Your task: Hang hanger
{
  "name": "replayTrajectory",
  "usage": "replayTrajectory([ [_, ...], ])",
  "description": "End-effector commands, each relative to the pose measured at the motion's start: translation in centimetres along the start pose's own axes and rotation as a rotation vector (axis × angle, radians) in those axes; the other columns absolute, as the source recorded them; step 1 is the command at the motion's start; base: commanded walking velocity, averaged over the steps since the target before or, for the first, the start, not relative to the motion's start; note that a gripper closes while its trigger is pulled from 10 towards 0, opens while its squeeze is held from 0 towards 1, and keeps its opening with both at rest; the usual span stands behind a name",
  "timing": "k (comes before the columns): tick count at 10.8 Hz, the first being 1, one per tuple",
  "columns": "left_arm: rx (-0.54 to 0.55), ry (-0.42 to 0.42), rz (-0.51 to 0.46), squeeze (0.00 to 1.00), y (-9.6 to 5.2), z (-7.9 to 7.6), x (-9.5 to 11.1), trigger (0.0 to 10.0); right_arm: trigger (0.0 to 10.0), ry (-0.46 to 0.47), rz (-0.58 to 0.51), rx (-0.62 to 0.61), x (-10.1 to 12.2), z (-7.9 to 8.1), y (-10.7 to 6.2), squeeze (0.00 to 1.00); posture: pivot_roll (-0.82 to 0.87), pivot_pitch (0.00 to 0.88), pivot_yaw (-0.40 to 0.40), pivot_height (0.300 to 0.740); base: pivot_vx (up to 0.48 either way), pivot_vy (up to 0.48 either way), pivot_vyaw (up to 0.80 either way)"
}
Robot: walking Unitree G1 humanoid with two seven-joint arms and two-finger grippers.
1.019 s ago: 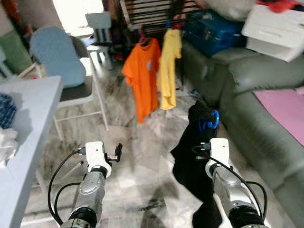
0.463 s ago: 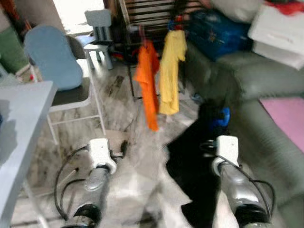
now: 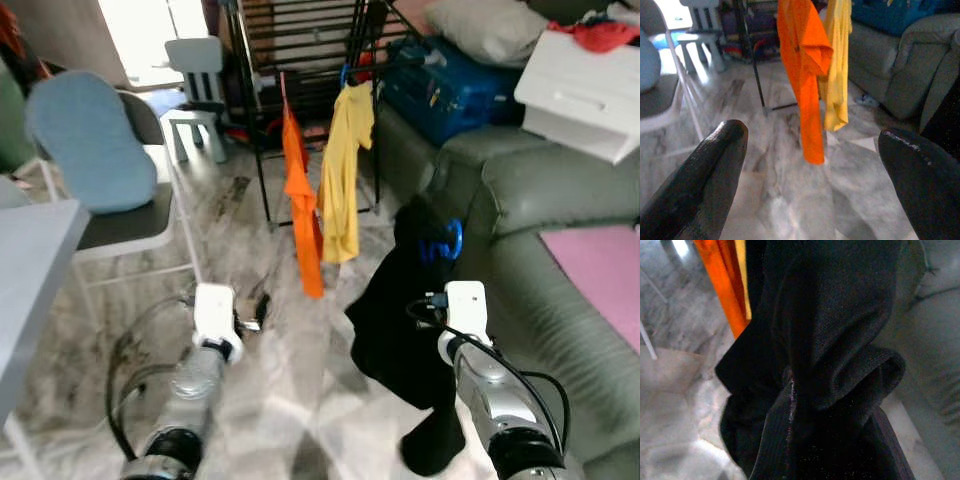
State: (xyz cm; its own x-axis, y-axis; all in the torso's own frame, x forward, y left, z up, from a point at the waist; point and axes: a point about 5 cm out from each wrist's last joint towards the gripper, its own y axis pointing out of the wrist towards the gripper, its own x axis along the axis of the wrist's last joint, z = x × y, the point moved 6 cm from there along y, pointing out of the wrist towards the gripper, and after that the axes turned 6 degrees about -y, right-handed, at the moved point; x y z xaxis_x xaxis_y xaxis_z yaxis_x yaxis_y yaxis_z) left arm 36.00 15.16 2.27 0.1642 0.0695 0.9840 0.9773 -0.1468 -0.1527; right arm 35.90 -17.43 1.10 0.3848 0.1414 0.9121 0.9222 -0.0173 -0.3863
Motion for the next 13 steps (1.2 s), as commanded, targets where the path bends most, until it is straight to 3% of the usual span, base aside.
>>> replayTrajectory([
  [1, -0.02, 0.041, 0.043, 0.0, -1.0, 0.5, -1.2, 10.0, 10.0, 0.019, -0.065, 0.07, 2.1, 1.6, 0.2, 0.0, -0.15, 0.0, 0.036, 0.74, 0.371, 0.0, 0.0],
  [2, -0.021, 0.047, 0.048, 0.0, -2.0, 0.7, -1.9, 10.0, 10.0, 0.021, -0.058, 0.074, 1.7, 1.5, 0.0, 0.0, -0.15, 0.0, 0.042, 0.74, 0.259, 0.0, 0.0],
  [4, 0.084, 0.005, 0.007, 0.0, -3.5, 1.7, -2.3, 10.0, 10.0, 0.024, -0.066, 0.079, 1.2, 0.8, -0.6, 0.0, -0.15, 0.0, 0.041, 0.74, 0.257, 0.0, 0.0],
  [7, 0.247, -0.025, -0.005, 0.0, -5.5, 4.5, -3.0, 10.0, 10.0, -0.031, -0.056, 0.123, 0.0, 0.5, -1.5, 0.0, -0.14, 0.0, 0.024, 0.74, 0.257, 0.0, 0.14],
  [9, 0.213, -0.004, -0.007, 0.0, -4.9, 4.1, -2.3, 10.0, 10.0, -0.007, -0.056, 0.11, 0.2, 0.8, -1.3, 0.0, -0.15, 0.0, 0.045, 0.74, 0.368, 0.0, 0.31],
  [13, 0.172, -0.026, -0.011, 0.0, -3.9, 1.7, -1.9, 10.0, 10.0, 0.003, -0.057, 0.128, 0.3, 1.7, -1.5, 0.0, -0.15, 0.0, 0.058, 0.74, 0.342, -0.332, 0.0],
])
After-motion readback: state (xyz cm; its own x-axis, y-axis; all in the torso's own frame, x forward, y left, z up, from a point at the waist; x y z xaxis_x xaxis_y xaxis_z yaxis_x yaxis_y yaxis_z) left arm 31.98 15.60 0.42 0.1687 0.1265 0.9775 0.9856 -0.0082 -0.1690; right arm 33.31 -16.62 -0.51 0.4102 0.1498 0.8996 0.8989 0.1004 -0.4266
